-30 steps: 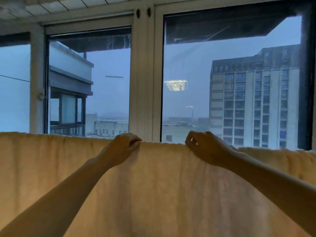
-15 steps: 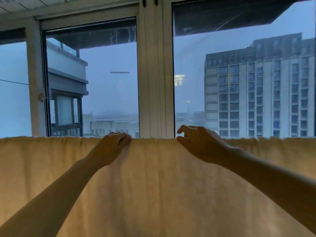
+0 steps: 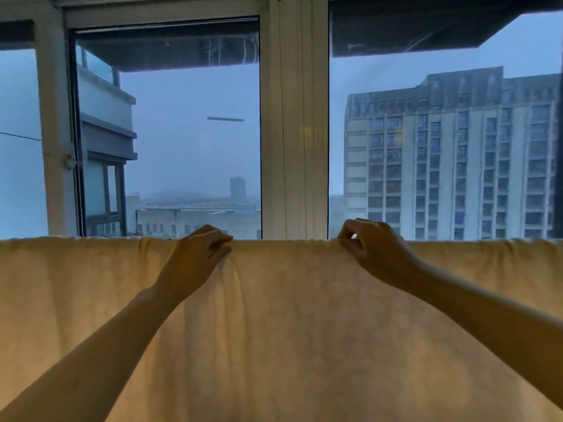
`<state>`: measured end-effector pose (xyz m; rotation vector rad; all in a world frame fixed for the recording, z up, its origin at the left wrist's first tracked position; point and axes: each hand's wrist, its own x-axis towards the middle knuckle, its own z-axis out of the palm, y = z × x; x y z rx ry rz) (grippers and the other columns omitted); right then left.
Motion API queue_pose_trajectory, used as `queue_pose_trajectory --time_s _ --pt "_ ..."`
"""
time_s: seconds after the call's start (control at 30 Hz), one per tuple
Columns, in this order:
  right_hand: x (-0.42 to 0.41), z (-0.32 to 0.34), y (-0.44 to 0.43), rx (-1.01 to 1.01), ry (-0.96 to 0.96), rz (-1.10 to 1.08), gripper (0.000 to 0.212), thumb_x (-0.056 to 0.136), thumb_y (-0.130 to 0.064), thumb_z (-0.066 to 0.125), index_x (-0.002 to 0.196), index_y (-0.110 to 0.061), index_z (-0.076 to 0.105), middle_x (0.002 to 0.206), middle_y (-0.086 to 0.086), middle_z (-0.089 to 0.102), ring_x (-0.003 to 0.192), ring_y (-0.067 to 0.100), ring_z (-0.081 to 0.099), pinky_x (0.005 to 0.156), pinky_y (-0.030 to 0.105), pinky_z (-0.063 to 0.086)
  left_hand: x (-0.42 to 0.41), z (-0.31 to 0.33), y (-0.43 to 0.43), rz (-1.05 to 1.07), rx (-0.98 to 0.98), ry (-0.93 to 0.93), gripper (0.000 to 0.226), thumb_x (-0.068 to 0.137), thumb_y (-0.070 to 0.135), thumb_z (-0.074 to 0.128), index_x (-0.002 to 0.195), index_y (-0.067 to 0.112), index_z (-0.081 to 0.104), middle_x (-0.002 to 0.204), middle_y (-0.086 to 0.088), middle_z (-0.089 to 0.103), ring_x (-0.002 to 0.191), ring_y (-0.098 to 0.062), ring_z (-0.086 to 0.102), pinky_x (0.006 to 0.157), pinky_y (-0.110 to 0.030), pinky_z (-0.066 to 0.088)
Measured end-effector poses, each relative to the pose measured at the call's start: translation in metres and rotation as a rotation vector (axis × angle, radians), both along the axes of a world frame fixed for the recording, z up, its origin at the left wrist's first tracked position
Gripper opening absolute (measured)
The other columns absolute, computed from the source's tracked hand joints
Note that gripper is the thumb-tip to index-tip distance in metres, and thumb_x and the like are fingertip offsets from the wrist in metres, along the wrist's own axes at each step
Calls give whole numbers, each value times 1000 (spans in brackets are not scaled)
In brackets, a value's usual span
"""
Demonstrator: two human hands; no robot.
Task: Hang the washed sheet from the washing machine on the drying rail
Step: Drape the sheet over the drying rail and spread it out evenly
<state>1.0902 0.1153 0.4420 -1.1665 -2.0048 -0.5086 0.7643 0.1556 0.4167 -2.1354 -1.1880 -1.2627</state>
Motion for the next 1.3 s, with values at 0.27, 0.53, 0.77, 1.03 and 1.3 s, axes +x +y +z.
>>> queue_pose_trajectory --time_s 0.27,0.53,0.77,1.03,1.3 --pt "-6 -2 1 15 81 -28 11 99 -19 43 92 -13 50 83 4 60 69 12 58 63 24 52 15 6 -5 7 40 -112 10 91 11 58 90 13 69 87 3 64 75 -7 56 68 -10 40" --pt "6 7 -15 106 270 -4 19 101 -20 35 88 -16 49 74 -2 57 66 12 56 60 27 46 70 15 -31 -141 29 -152 17 98 25 41 98 19 57 87 10 59 72 8 51 67 -1 40" --pt "30 -6 -14 68 12 -100 12 100 -25 37 92 -22 45 70 -9 54 54 4 51 49 15 32 86 2 -7 -144 -33 46 27 94 41 41 113 26 54 101 12 63 81 -1 58 68 -12 46" --pt "73 -6 -11 29 -85 -310 36 99 -43 30 75 -26 51 61 -10 54 54 3 52 54 23 40 84 3 2 -136 -62 -21 17 95 32 49 97 26 65 91 12 67 81 -1 60 77 -26 51" --pt "88 2 -11 -25 59 -259 27 97 -38 42 83 -22 58 66 -11 60 56 2 56 54 21 43 102 9 3 -18 -104 -79 9 98 28 45 91 26 51 91 9 63 75 -6 57 64 -16 40"
